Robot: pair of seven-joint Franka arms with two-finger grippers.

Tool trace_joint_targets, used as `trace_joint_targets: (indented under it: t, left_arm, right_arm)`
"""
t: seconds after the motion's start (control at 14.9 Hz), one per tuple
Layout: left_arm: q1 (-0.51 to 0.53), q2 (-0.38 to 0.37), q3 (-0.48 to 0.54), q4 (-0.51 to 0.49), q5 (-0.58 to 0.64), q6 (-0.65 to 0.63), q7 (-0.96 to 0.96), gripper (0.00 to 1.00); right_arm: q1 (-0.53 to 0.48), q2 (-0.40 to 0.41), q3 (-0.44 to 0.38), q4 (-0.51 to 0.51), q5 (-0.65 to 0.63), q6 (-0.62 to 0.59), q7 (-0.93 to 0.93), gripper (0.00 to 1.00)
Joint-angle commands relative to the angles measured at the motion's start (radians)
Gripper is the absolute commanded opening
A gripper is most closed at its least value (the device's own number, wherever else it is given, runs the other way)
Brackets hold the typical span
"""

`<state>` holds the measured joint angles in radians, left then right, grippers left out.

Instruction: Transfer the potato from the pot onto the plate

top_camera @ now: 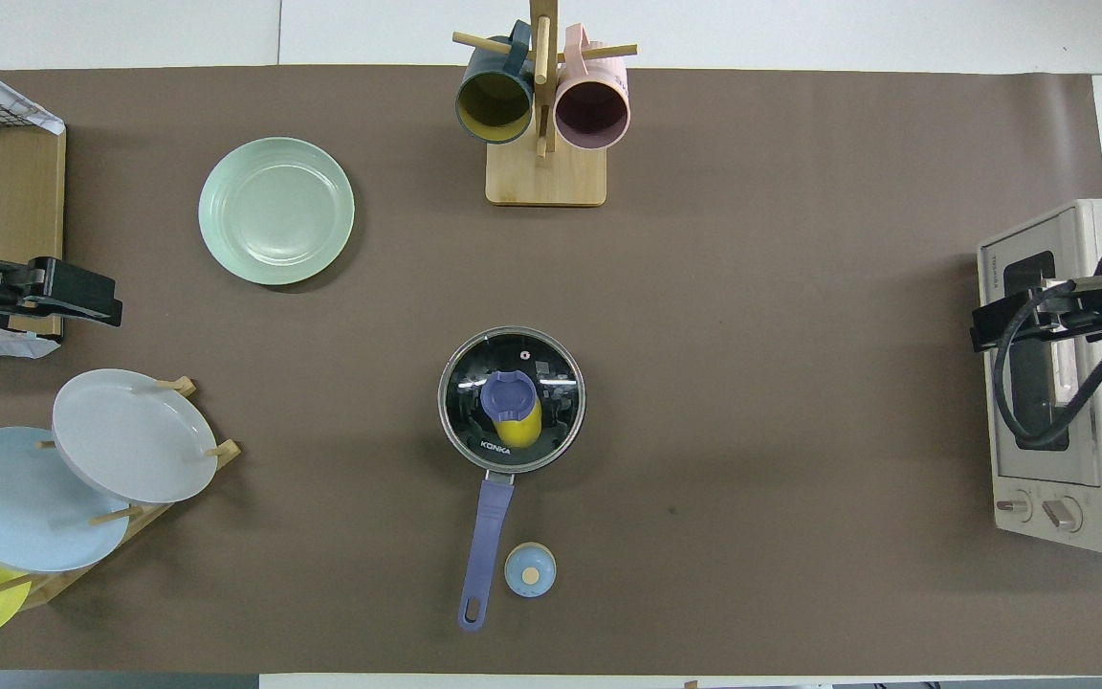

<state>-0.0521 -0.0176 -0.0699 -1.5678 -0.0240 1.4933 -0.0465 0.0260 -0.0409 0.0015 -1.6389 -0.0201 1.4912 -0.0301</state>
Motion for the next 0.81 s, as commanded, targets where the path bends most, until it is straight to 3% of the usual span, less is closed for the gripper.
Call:
trace_joint_targets:
  t: [0.0,0.34,0.54,0.74]
  left_arm:
    - [0.001,-0.01,0.001,0.0,0.012,-0.018,-0.003,1.0]
    - [0.001,-0.01,0.001,0.0,0.012,-0.018,-0.003,1.0]
    - [0.001,-0.01,0.001,0.0,0.012,-0.018,-0.003,1.0]
    - [0.001,-0.01,0.002,0.0,0.012,-0.018,-0.001,1.0]
  right_arm:
    - [0.02,-0.034,0.009,-0.059,0.019,0.078,-0.004,1.0]
    - [0.169,-0.034,0.009,-0.087,0.023,0.139,0.151,1.0]
    - [0.261,0.021,0.009,-0.072,0.083,0.194,0.298,1.0]
    - [0.383,0.114,0.012,0.022,0.089,0.204,0.442,1.0]
